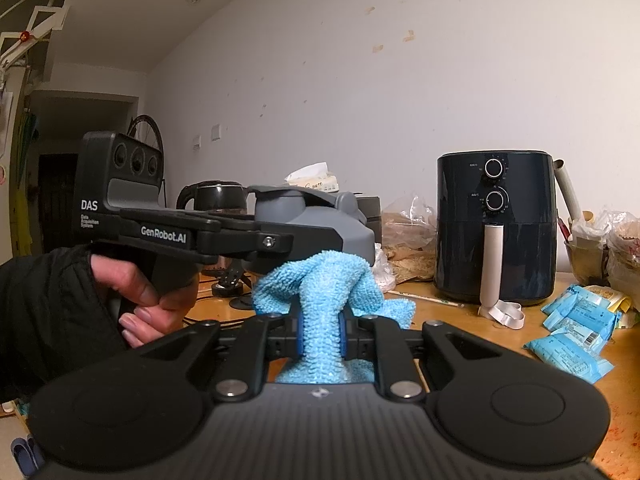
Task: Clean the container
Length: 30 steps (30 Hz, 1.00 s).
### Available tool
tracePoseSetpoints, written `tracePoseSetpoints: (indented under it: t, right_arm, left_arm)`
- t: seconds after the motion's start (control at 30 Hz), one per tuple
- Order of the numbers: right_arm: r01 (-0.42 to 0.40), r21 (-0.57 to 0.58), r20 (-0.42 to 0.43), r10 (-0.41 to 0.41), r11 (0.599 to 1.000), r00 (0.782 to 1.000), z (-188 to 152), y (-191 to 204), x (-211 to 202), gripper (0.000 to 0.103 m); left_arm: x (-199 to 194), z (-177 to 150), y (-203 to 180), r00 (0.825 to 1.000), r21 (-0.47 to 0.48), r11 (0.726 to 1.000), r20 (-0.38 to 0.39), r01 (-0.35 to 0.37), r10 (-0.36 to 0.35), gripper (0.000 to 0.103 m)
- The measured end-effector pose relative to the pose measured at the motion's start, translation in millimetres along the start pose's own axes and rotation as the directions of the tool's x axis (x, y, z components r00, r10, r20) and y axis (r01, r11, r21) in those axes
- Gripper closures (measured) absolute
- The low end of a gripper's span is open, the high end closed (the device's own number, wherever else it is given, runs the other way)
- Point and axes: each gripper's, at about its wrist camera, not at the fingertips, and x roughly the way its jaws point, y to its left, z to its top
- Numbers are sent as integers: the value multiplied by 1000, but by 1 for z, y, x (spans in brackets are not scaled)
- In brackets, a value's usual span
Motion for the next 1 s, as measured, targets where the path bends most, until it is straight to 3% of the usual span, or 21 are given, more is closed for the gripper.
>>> tracePoseSetpoints:
  t: [0.5, 1.0]
  right_arm:
    - [-3, -25, -49, 2, 1000, 999, -1, 0, 5, 95]
    - [-4, -48, -189, -5, 999, 982, -16, -2, 19, 95]
  left_arm:
    - [-1, 1, 0, 1000, 0, 1000, -1, 0, 0, 9]
    - [0, 0, -1, 1000, 0, 1000, -2, -1, 1, 9]
